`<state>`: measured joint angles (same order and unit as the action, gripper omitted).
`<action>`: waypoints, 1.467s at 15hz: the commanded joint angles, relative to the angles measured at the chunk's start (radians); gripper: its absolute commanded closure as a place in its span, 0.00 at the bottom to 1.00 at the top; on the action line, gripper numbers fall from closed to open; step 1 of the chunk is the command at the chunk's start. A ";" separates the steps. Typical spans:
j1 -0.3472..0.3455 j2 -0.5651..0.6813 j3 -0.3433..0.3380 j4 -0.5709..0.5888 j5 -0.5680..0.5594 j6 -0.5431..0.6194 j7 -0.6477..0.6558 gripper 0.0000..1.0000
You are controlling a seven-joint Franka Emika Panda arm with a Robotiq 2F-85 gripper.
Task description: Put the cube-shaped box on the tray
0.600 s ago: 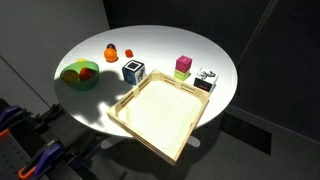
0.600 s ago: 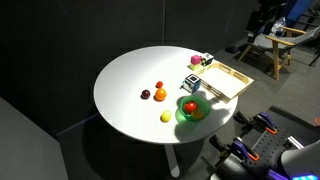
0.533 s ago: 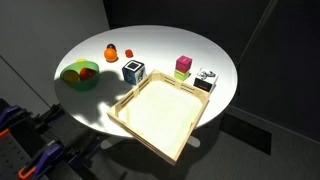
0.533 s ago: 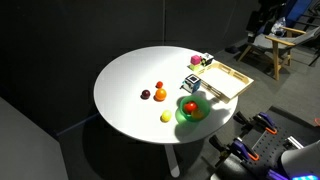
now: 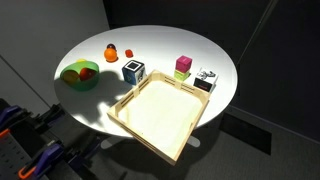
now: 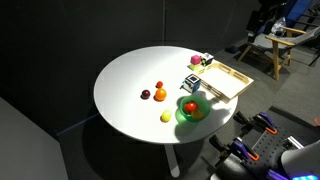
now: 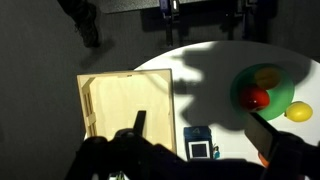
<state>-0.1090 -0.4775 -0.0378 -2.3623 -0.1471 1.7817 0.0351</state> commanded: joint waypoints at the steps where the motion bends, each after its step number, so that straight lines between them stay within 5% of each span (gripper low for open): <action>1: 0.010 0.009 -0.008 0.007 -0.002 0.009 -0.002 0.00; 11: 0.044 0.117 -0.015 0.041 0.033 0.202 -0.047 0.00; 22: 0.066 0.406 -0.013 0.210 0.185 0.328 -0.081 0.00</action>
<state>-0.0500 -0.1638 -0.0438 -2.2397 0.0041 2.1089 -0.0274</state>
